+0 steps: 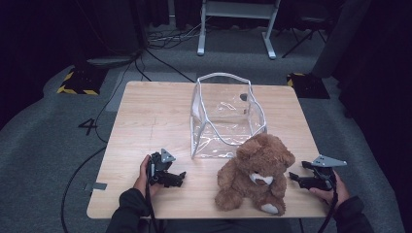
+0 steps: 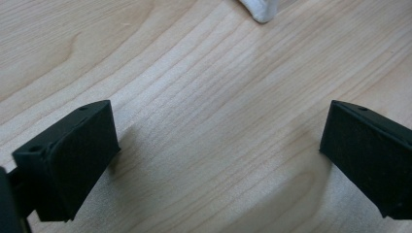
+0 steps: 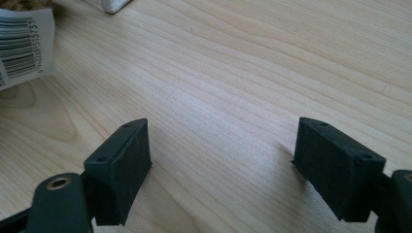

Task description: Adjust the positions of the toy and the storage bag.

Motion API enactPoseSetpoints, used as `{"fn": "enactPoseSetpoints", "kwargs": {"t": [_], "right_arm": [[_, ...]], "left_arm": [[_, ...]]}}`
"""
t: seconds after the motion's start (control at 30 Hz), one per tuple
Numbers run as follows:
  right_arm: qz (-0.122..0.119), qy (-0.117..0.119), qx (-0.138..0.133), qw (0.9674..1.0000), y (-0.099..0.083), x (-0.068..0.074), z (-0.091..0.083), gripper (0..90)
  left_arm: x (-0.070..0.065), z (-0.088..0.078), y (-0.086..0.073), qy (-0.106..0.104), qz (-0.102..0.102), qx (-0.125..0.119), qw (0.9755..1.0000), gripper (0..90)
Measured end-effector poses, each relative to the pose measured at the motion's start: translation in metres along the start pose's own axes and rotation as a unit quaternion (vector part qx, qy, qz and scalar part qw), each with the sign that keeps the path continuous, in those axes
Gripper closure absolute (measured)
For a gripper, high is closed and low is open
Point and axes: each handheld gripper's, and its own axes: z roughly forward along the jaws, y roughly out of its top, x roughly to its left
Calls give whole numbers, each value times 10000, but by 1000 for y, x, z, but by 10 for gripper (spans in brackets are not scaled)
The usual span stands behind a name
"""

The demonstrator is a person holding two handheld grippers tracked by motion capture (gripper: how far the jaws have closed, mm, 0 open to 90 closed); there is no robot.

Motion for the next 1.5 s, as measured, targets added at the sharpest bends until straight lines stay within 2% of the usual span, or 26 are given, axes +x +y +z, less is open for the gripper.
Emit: {"fn": "enactPoseSetpoints", "kwargs": {"t": [0.1,0.17,0.23,0.27,0.37,0.4,0.53,0.73,0.87,0.97,1.0,1.17,1.37,1.4,1.5], "right_arm": [[-34,30,24,10000,0,0,-1,214],[-160,112,111,9997,0,1,-3,214],[-182,73,153,9997,1,1,-5,199],[-192,78,140,9997,1,1,-6,197],[-201,316,-64,9993,7,4,-16,190],[-269,475,-218,9983,12,8,-25,188],[-403,613,-391,9965,21,14,-37,187],[-743,895,-561,9916,34,32,-50,182],[-895,1043,-649,9884,43,43,-53,182],[-960,1087,-694,9870,47,46,-54,182],[-1077,1107,-737,9852,50,49,-56,181],[-1067,1197,-869,9832,57,52,-59,183],[-1201,1274,-921,9802,66,62,-56,180],[-1270,1302,-940,9788,70,66,-55,178],[-1305,1306,-945,9783,74,70,-53,178]], "left_arm": [[-1,-2,-2,-76,145,-5,9999,5],[-3,-4,-4,-141,198,-13,9997,5],[-3,-6,-7,-156,242,-1,9996,5],[-3,-7,-8,-179,245,-7,9995,5],[-2,-7,-9,-234,279,3,9993,5],[-2,-7,-9,-231,283,2,9993,5],[-2,-8,-9,-235,309,9,9992,5],[-2,-8,-9,-240,321,6,9992,5],[-2,-7,-9,-242,312,6,9992,5],[-2,-7,-9,-242,310,5,9992,5],[-2,-7,-9,-243,313,5,9992,5],[-2,-8,-9,-239,311,8,9992,5],[-2,-8,-9,-237,311,9,9992,5],[-2,-8,-9,-236,311,8,9992,5],[-2,-8,-9,-236,311,8,9992,5]]}}
